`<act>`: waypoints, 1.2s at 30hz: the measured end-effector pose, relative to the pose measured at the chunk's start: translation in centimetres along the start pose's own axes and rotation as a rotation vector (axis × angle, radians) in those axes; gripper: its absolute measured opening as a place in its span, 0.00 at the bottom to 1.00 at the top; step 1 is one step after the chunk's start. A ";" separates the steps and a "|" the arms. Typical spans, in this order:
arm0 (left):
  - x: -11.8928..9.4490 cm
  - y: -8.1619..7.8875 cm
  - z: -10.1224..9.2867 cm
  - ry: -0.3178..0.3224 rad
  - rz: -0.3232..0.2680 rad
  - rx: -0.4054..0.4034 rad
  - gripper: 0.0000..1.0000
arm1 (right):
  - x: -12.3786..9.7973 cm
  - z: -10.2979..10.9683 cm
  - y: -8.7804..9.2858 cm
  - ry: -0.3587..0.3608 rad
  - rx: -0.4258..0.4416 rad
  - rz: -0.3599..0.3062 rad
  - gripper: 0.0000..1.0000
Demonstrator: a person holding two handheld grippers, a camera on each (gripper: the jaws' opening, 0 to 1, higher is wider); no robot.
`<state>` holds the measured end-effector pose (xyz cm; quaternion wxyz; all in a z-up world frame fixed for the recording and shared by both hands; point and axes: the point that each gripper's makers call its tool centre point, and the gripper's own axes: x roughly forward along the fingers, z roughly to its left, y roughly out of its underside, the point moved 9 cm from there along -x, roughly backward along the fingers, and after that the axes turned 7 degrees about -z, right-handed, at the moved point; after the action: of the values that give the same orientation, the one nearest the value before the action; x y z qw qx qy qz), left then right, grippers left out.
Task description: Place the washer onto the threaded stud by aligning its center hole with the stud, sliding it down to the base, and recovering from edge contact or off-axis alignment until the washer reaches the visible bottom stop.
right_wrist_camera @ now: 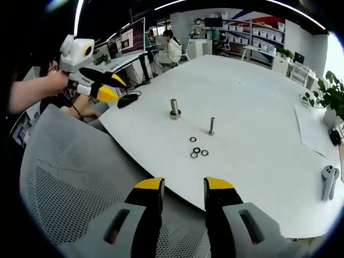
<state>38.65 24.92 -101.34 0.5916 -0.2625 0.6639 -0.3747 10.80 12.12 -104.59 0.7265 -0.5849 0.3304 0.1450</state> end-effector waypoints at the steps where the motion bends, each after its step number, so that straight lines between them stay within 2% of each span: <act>1: -0.2 0.1 -0.1 0.002 -0.004 0.004 0.33 | 0.0 0.0 0.0 0.000 0.000 0.002 0.32; 3: -0.5 0.1 -0.5 0.011 -0.010 0.005 0.34 | -0.1 0.0 0.0 0.002 0.006 0.007 0.32; 8: -1.4 -0.4 -1.2 0.016 -0.069 -0.022 0.35 | 0.0 -0.4 0.4 0.023 0.024 0.020 0.32; 12: -2.1 0.1 -1.4 0.022 -0.093 -0.056 0.35 | 0.1 -0.5 0.6 0.031 0.012 0.051 0.32; 16: -2.5 0.8 -1.3 0.018 -0.110 -0.090 0.34 | 0.2 -0.8 0.8 0.044 0.020 0.056 0.32; 28: -3.8 1.1 -1.7 -0.002 -0.175 -0.092 0.34 | 0.1 -0.7 1.1 0.054 0.017 0.083 0.32; 30: -3.7 1.3 -1.3 0.002 -0.156 -0.103 0.34 | 0.1 -0.8 1.2 0.055 0.018 0.091 0.32; 33: -4.2 1.2 -1.4 -0.006 -0.174 -0.107 0.34 | 0.1 -0.7 1.1 0.052 0.011 0.100 0.32; 36: -4.2 1.7 -1.3 -0.004 -0.182 -0.120 0.34 | 0.1 -0.7 1.2 0.055 0.011 0.109 0.32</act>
<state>38.21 29.47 -100.21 0.5395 -0.3576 0.6573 -0.3859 9.95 11.78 -105.65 0.7115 -0.5656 0.3824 0.1663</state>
